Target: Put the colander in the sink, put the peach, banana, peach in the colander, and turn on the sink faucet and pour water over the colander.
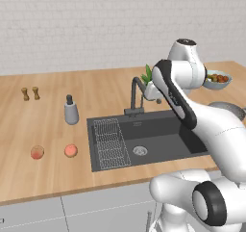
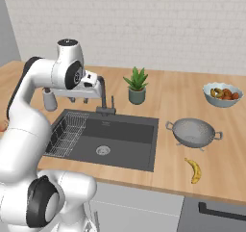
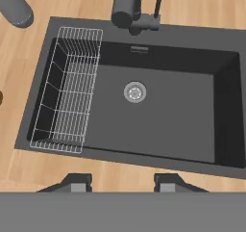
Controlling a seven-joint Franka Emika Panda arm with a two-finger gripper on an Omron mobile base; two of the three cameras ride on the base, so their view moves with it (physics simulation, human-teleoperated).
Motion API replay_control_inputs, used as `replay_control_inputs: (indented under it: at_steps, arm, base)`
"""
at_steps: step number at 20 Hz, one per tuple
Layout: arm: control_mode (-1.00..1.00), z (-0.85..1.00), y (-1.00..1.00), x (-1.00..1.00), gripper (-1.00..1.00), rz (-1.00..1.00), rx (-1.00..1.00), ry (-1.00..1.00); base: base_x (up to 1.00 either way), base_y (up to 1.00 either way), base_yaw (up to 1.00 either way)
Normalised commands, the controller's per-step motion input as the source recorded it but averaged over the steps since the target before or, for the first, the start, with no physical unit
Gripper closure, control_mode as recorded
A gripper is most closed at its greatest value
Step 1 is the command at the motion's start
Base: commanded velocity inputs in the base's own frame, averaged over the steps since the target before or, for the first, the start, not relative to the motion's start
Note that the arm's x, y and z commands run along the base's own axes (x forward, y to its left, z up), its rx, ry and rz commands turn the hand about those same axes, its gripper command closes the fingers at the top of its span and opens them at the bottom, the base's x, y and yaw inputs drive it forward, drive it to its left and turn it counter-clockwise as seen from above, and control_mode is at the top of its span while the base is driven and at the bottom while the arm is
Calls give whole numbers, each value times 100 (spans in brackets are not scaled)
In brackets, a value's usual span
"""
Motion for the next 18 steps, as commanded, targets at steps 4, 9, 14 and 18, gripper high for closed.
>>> replay_control_inputs:
  at_steps: [4, 9, 14, 18]
  arm:
    - [-100, -1, -30, -10, -100, -5, 0, 0]
    - [-100, -3, -81, -11, -100, -14, 3, 0]
    - [-100, -9, -97, -6, -100, -21, 8, 0]
    - [-100, -24, -97, -2, -100, -28, 6, 0]
  base:
    - [0, 0, 0]
    - [0, 0, 0]
    - [0, 0, 0]
    - [0, 0, 0]
